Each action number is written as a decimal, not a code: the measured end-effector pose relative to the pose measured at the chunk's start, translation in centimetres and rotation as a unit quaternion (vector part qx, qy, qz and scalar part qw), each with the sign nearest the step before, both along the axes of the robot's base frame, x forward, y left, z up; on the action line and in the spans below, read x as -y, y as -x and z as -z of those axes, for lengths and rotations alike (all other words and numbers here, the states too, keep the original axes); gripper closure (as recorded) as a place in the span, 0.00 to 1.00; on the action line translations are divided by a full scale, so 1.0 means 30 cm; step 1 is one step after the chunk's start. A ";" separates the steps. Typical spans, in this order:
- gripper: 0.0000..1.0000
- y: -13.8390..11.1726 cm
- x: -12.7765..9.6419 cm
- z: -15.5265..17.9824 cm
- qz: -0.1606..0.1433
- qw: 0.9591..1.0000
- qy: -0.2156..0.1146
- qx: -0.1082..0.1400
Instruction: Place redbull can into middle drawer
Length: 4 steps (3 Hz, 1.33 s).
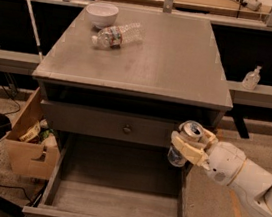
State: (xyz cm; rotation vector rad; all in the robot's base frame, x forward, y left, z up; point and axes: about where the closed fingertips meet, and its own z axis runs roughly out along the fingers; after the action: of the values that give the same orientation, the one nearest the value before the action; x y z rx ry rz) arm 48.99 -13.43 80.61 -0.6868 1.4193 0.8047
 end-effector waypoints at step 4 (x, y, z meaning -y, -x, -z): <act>1.00 0.020 -0.578 0.634 -0.166 0.978 0.089 0.094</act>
Offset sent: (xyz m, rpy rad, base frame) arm 0.0025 0.1360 -0.1702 -0.1640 -0.2144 0.2709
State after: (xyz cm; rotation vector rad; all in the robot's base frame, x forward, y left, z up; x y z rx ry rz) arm 48.39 3.91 61.59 -1.1310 1.2296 0.8508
